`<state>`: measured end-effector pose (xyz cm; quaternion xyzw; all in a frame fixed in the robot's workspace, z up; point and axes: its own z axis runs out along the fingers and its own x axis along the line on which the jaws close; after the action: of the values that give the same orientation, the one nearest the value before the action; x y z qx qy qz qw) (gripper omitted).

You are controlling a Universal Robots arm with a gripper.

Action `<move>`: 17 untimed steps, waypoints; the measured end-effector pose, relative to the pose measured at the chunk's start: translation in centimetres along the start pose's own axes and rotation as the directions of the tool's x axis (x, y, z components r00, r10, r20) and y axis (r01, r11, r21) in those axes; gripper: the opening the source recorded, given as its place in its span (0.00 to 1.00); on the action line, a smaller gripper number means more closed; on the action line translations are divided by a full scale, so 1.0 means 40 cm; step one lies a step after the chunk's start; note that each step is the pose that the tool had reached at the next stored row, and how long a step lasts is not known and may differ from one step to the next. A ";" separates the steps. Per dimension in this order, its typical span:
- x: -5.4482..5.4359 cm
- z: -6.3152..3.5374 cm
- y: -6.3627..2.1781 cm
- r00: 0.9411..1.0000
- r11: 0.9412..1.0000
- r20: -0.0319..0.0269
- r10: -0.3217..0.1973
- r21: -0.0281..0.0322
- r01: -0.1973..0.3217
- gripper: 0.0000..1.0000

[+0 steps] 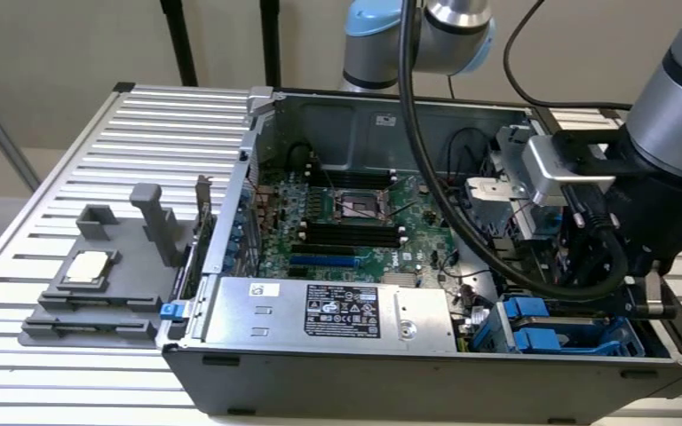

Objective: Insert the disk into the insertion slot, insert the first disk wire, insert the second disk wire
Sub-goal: 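Insert the second disk wire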

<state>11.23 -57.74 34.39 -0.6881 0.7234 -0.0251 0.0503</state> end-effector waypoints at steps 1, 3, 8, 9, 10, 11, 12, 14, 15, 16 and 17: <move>0.001 0.001 0.000 1.000 1.000 0.001 0.000 0.000 0.000 0.16; 0.002 0.003 0.000 1.000 1.000 0.004 0.000 0.000 0.000 0.16; 0.005 0.006 0.000 1.000 1.000 0.009 0.000 0.000 0.000 0.16; 0.005 0.007 0.000 1.000 1.000 0.010 0.000 0.000 0.000 0.16; 0.005 0.007 0.000 1.000 1.000 0.011 0.000 0.000 0.000 0.16; 0.005 0.007 0.000 1.000 1.000 0.013 0.000 0.000 0.000 0.16; 0.005 0.007 0.001 1.000 1.000 0.014 0.000 0.000 0.000 0.16; 0.005 0.008 0.000 1.000 1.000 0.016 0.000 -0.001 0.000 0.16; 0.005 0.008 0.000 1.000 1.000 0.017 0.000 -0.001 0.000 0.16; 0.005 0.008 0.000 1.000 1.000 0.018 0.000 -0.001 0.000 0.16; 0.005 0.008 0.000 1.000 1.000 0.018 0.000 -0.001 0.000 0.16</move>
<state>11.25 -57.92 34.07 -0.6884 0.7229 -0.0186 0.0567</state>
